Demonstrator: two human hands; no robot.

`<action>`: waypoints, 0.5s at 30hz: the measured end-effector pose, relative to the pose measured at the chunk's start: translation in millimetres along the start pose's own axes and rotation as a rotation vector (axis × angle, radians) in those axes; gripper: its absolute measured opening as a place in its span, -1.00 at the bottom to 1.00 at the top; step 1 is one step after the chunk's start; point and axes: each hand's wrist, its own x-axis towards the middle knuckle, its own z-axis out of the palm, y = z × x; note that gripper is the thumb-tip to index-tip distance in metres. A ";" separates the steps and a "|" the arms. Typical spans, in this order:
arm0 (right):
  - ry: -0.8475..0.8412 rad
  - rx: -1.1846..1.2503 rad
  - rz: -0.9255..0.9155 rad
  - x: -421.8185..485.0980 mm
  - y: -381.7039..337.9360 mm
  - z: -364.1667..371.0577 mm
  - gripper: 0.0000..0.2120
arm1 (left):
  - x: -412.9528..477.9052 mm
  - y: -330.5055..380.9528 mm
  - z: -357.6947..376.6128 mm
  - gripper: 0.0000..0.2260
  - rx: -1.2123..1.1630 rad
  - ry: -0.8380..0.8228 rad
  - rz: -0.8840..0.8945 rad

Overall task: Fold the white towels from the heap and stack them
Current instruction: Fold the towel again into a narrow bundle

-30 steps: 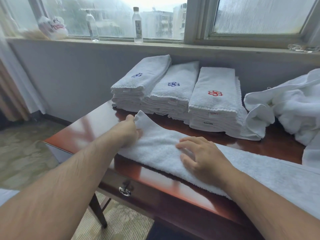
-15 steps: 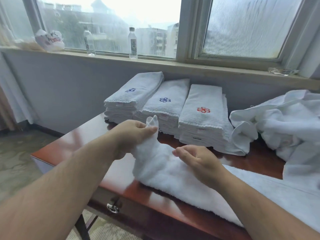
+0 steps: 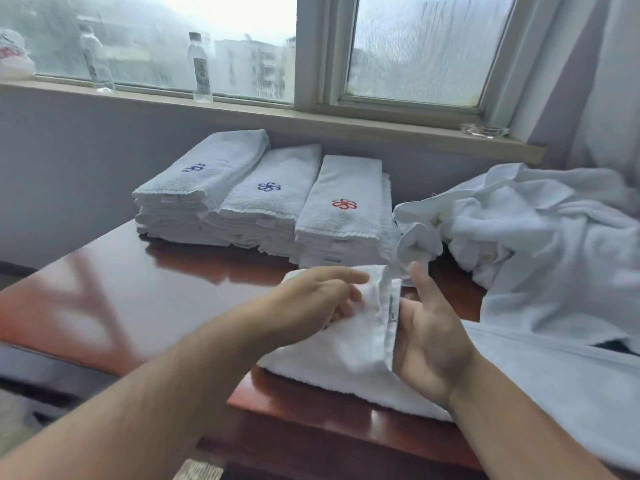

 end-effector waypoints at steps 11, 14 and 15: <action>0.483 -0.344 -0.064 0.6 -1.3 -13.1 -0.75 | 0.8 -34.0 -6.1 -0.60 0.400 0.305 0.201; 0.625 -0.423 -0.105 -13.6 -23.3 -34.5 -0.78 | 9.0 -34.5 8.8 -0.60 0.568 0.175 0.244; 0.661 -0.438 -0.121 -22.0 -33.3 -44.0 -0.78 | 13.2 -30.6 16.6 -0.59 0.579 0.156 0.264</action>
